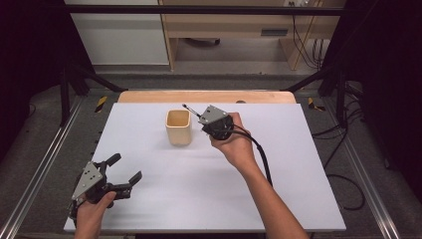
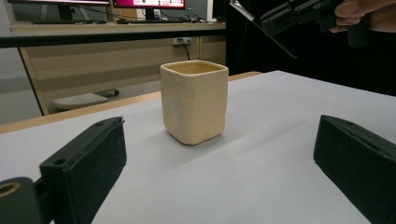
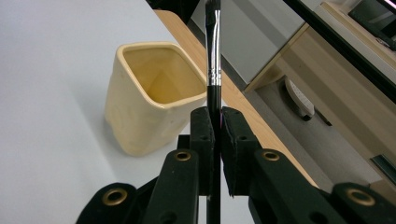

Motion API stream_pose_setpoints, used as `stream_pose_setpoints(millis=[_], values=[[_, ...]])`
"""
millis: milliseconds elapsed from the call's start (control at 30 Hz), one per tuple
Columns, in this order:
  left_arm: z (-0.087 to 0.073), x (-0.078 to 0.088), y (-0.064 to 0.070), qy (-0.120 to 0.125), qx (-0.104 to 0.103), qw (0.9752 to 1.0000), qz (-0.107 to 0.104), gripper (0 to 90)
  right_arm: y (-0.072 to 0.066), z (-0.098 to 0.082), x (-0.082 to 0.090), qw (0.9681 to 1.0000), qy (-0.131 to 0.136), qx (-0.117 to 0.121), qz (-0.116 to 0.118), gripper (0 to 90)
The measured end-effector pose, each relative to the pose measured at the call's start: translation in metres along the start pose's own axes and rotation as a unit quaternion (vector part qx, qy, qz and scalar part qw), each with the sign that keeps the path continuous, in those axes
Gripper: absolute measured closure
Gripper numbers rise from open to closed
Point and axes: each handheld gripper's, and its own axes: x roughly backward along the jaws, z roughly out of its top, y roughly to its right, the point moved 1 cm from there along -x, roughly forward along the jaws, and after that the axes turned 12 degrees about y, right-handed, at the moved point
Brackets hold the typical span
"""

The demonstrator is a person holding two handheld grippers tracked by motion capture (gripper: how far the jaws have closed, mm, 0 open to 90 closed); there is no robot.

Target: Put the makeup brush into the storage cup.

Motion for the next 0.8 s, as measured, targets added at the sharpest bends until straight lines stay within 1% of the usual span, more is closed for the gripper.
stream_pose_setpoints(millis=[600,800], values=[[0.0003,0.0001,0.0,0.0,-0.001,1.0,0.0,2.3,-0.0034,0.0027,-0.002,0.9999,0.014,-0.007,0.0,83.7],[0.0004,0.0003,-0.0004,0.0,-0.001,1.0,0.001,2.3,-0.0042,0.0036,-0.003,0.9996,0.022,-0.018,-0.003,83.7]])
